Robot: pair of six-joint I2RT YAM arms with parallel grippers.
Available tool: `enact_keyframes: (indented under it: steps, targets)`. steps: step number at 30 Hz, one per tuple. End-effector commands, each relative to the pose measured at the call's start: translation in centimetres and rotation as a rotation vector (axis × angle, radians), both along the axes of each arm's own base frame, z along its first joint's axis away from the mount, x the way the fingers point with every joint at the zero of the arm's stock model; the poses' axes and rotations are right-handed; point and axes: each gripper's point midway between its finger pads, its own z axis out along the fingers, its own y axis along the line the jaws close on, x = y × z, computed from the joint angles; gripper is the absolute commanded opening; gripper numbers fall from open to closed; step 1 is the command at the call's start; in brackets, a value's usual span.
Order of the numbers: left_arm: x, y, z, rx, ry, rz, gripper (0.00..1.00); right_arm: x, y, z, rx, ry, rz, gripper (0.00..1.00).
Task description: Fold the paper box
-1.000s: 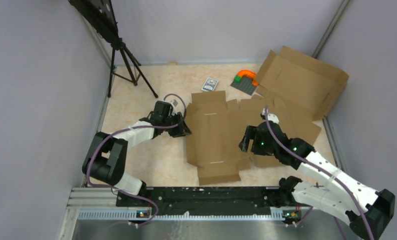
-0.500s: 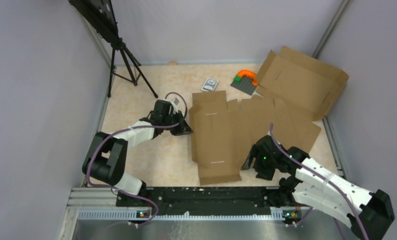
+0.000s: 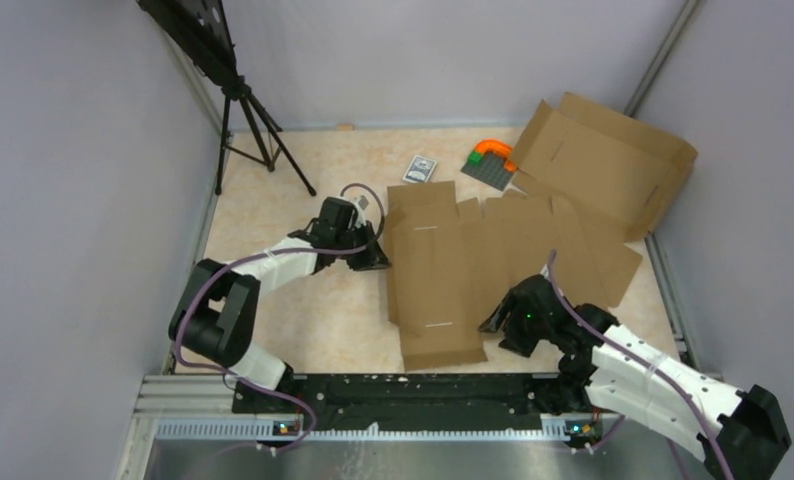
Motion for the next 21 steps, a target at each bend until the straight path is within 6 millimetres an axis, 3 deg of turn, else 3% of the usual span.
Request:
enact_keyframes:
  steps: [1,5,9,21]
  targets:
    - [1.3,-0.4,1.7,0.03,-0.071,-0.007,0.14,3.6,0.4,2.0,0.015,-0.13,-0.096,0.57]
    - [1.4,-0.6,1.5,0.029,-0.064,-0.016,0.14,4.7,0.2,2.4,-0.03,-0.157,-0.108,0.48]
    - [1.4,-0.8,1.4,0.029,-0.061,-0.02,0.14,5.2,0.9,2.5,-0.019,-0.164,-0.089,0.26]
    - [1.4,-2.0,1.1,0.038,-0.05,-0.058,0.15,7.6,1.5,2.5,-0.069,-0.217,-0.091,0.22]
